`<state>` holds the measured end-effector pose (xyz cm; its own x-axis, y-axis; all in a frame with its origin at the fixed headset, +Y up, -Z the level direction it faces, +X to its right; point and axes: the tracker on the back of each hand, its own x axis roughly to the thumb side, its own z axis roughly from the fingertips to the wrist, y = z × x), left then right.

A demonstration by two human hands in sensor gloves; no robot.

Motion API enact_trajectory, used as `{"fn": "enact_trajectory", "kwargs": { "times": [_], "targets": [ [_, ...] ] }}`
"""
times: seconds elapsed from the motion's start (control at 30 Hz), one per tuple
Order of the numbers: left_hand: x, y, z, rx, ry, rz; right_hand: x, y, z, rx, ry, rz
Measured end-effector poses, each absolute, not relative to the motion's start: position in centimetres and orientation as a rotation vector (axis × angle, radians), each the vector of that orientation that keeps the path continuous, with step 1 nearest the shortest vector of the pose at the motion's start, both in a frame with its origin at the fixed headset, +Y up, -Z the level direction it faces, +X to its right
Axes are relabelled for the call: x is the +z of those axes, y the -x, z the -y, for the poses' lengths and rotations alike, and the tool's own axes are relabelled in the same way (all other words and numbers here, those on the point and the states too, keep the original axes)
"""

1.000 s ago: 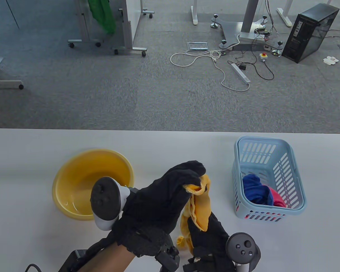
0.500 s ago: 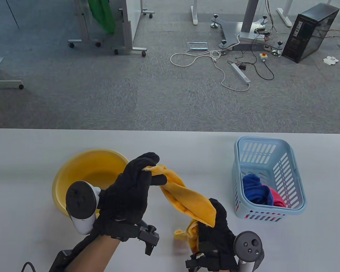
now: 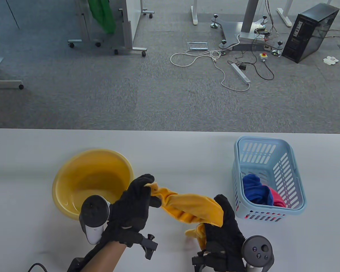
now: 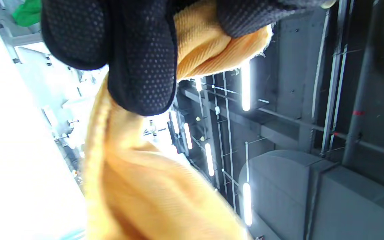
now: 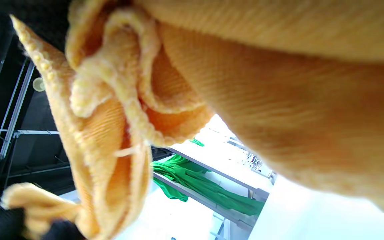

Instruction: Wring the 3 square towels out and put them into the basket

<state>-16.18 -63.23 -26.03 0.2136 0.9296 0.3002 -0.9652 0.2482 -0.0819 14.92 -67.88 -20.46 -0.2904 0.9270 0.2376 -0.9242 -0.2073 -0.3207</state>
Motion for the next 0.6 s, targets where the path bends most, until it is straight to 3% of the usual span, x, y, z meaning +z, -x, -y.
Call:
{"fn": "enact_trajectory", "kwargs": {
  "times": [0.6],
  "targets": [
    [-26.3, 16.6, 73.9, 1.295, -0.042, 0.039, -20.0, -15.2, 66.9, 1.815, -0.059, 0.554]
  ]
}}
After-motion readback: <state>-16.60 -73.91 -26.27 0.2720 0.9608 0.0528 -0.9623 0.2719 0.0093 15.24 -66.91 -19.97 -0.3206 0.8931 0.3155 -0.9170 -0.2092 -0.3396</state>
